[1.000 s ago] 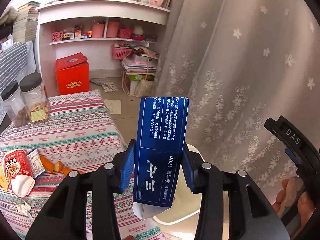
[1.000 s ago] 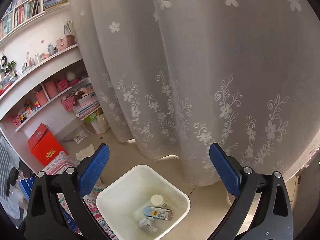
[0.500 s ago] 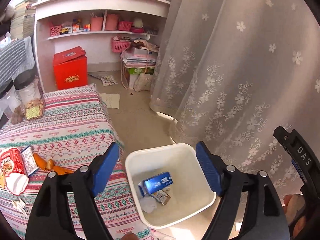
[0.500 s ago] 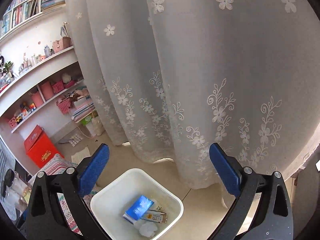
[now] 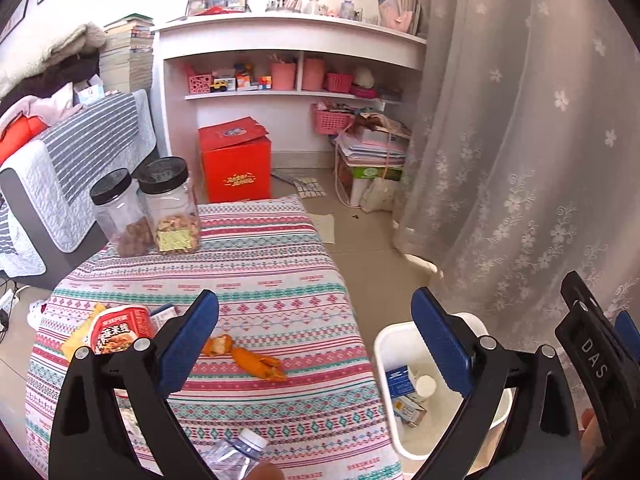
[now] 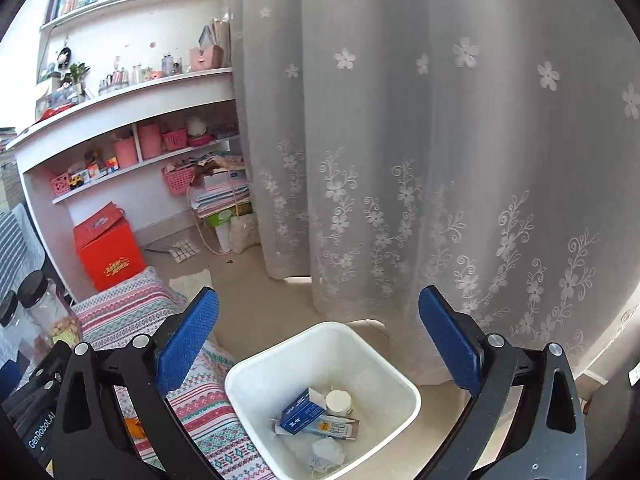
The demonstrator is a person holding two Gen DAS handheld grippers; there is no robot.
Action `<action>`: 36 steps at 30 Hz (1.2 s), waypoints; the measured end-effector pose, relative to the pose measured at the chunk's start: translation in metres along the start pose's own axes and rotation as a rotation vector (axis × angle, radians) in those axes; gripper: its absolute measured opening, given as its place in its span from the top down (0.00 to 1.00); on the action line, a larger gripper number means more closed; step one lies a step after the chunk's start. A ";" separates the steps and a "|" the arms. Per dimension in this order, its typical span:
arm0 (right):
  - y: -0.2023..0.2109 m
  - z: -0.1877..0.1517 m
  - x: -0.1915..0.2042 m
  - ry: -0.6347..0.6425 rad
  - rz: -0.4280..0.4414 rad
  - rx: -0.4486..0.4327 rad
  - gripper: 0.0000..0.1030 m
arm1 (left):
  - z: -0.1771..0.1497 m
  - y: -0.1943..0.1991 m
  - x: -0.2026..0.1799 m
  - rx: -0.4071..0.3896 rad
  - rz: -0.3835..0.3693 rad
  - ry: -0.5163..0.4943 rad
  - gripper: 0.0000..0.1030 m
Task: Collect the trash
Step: 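Reach to the yellow snack packet and grasp it with the left tool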
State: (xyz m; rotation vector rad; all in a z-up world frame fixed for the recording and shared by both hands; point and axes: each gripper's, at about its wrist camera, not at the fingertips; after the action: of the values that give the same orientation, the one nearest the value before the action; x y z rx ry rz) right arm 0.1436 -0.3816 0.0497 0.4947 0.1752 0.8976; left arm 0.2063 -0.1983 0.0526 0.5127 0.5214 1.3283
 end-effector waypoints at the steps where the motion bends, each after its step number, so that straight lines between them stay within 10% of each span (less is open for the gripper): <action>1: 0.001 -0.002 0.009 0.010 0.012 0.009 0.07 | 0.000 0.000 0.011 0.002 0.019 0.005 0.09; 18: 0.031 -0.055 0.165 0.224 0.266 0.102 0.07 | -0.015 -0.044 0.270 0.274 0.366 0.091 0.09; 26: 0.022 -0.072 0.185 0.280 0.282 0.181 0.07 | -0.081 -0.101 0.375 0.507 0.365 0.270 0.09; 36: 0.010 -0.078 0.192 0.316 0.273 0.217 0.07 | -0.110 -0.147 0.395 0.604 0.246 0.328 0.09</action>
State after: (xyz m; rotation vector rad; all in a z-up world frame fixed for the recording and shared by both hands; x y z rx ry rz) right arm 0.2282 -0.2000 -0.0025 0.5846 0.5061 1.2302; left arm 0.3138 0.1716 -0.1497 0.8799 1.1788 1.4939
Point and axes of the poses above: each gripper's, at about its wrist camera, not at the fingertips, and y roughly against the way its jaws point, x to its left, z to its top, and after that the axes turned 2 degrees about -y, right-handed
